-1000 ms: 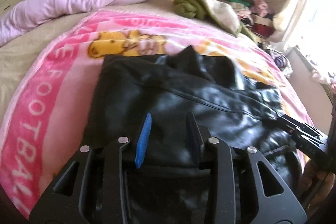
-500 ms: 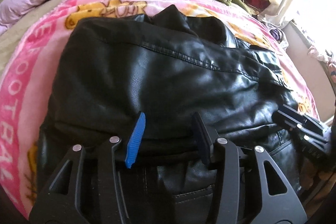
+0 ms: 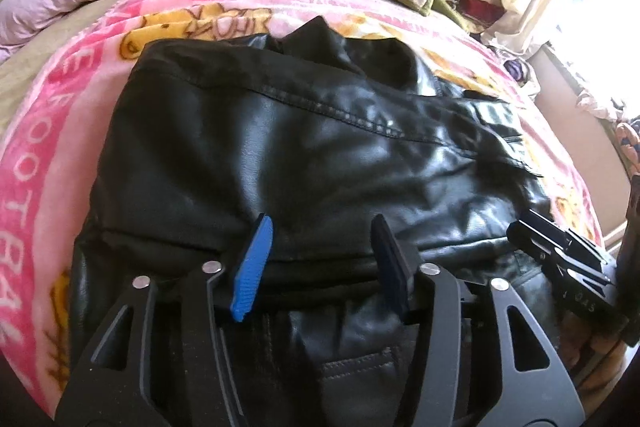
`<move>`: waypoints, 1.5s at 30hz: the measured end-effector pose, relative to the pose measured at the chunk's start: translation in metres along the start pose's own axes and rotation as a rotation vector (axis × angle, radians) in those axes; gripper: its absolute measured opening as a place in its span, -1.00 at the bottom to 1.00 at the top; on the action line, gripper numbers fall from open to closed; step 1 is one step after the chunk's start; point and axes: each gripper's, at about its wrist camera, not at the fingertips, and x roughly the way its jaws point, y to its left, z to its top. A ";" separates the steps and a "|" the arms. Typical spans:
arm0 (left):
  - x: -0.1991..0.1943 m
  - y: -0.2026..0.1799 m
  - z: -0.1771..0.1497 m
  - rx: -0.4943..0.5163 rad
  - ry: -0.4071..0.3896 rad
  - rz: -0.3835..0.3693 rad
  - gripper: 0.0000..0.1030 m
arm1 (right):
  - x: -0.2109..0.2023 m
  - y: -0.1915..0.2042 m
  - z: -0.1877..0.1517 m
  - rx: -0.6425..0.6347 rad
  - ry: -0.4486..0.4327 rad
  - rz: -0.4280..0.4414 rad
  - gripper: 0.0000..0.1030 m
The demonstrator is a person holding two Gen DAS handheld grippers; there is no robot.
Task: Fold large clothes
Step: 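Lift the hem with both tools and fold it over toward the collar, then open both tools and move them to the side edge of the folded jacket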
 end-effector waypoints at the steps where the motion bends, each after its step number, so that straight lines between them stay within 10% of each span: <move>1: -0.002 -0.001 0.000 0.001 -0.003 -0.005 -0.07 | -0.005 0.000 -0.002 0.006 -0.013 0.007 0.02; 15: -0.018 -0.004 0.003 0.000 -0.040 0.006 0.80 | -0.031 0.006 -0.014 0.020 -0.079 -0.017 0.71; 45: -0.051 -0.014 -0.019 0.037 -0.095 0.015 0.82 | -0.078 0.021 -0.019 0.006 -0.162 -0.038 0.89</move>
